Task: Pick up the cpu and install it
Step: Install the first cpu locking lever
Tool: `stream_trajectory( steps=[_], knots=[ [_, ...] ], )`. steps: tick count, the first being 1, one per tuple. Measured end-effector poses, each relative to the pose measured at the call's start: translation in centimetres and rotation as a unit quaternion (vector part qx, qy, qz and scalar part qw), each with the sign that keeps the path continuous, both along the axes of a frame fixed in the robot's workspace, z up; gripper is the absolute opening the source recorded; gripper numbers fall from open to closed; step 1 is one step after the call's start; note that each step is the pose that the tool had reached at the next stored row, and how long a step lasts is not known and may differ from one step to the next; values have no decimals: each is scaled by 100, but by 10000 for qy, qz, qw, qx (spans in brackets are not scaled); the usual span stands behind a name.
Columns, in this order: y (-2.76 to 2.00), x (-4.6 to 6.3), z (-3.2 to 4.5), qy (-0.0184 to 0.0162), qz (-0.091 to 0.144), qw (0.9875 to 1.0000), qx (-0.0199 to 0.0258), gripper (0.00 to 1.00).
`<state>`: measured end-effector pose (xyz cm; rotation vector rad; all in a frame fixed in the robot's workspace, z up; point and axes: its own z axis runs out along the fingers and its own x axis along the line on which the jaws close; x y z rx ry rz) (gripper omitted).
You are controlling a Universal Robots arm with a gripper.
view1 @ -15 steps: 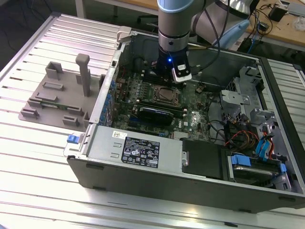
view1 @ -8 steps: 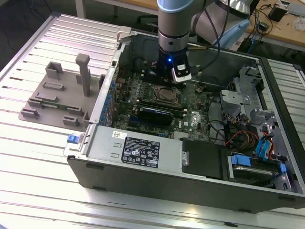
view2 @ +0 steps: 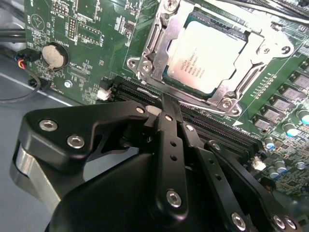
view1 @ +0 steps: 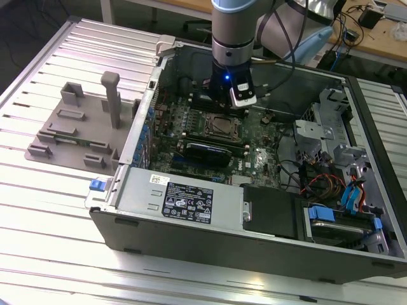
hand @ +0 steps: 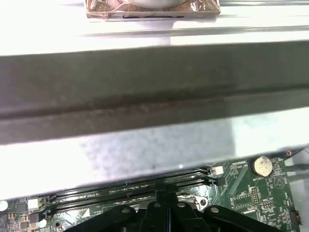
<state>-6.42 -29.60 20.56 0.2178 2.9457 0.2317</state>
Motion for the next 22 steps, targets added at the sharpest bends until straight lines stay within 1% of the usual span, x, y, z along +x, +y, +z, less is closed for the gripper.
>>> stream_trajectory(
  steps=[2, 5, 10, 13, 14, 15, 17, 18, 19, 21, 22],
  knots=[
    [3, -6, 1, -3, -109, 9999, -2, 11],
    [18, -23, 1, -16, -185, 9998, -1, 11],
    [56, -40, 1, -37, -234, 9997, 0, 11],
    [57, -50, -1, -57, -257, 9997, -3, 11],
    [57, -57, -3, -71, -261, 9996, -8, 11],
    [57, -76, -10, -101, -270, 9996, -24, 11],
    [57, -96, -21, -138, -278, 9995, -41, 11],
    [57, -108, -33, -174, -284, 9994, -44, 11],
    [57, -116, -47, -218, -287, 9993, -43, 11],
    [54, -116, -55, -238, -287, 9993, -42, 11],
    [50, -117, -65, -256, -288, 9993, -41, 11]
  ],
)
